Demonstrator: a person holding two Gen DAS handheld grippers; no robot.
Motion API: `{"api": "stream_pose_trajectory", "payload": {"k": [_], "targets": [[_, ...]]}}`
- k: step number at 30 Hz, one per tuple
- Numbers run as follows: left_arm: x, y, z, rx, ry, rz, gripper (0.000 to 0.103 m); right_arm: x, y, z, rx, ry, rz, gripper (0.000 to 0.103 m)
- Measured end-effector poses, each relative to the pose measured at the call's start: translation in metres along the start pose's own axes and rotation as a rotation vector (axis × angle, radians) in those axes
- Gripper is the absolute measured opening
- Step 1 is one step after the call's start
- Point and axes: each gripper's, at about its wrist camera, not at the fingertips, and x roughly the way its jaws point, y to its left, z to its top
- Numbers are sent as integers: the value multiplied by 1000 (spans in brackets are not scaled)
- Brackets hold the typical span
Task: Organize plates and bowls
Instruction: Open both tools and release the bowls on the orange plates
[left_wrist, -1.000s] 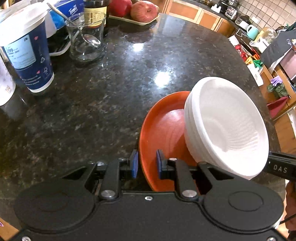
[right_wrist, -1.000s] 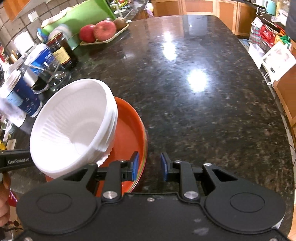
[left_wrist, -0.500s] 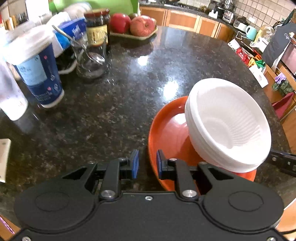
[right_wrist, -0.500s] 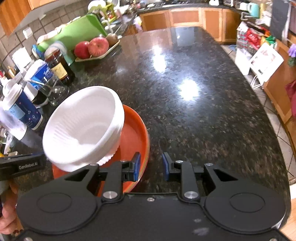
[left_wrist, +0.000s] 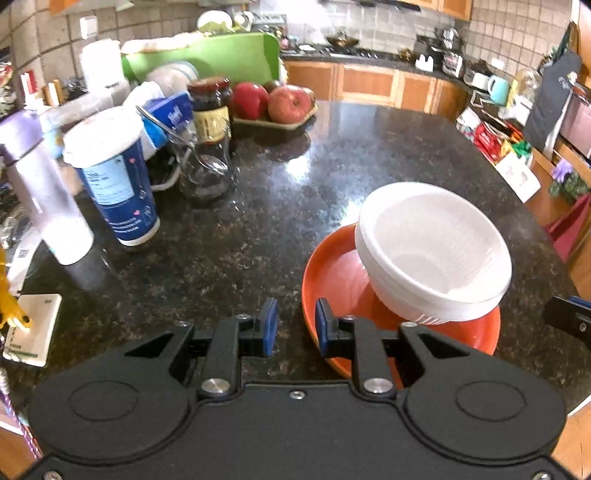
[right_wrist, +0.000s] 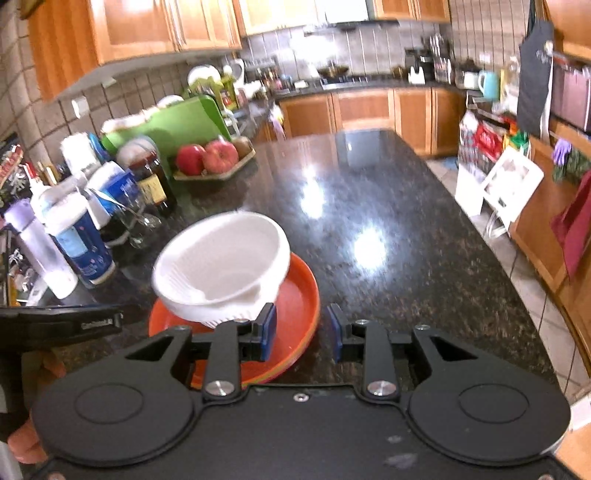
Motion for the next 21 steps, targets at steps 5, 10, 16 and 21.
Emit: {"api": "stream_pose_trajectory", "payload": {"k": [5, 10, 16, 21], "targets": [[-12, -12, -8, -4, -48, 50, 30, -10, -4, -1, -12, -35, 24, 34], [-24, -28, -18, -2, -81, 70, 30, -24, -12, -8, -27, -83, -9, 34], [-30, -41, -26, -27, -70, 68, 30, -35, -21, -17, -35, -106, -24, 34], [-33, -49, -30, -25, -70, 58, 30, -40, -26, -22, -23, -111, -14, 34]]}}
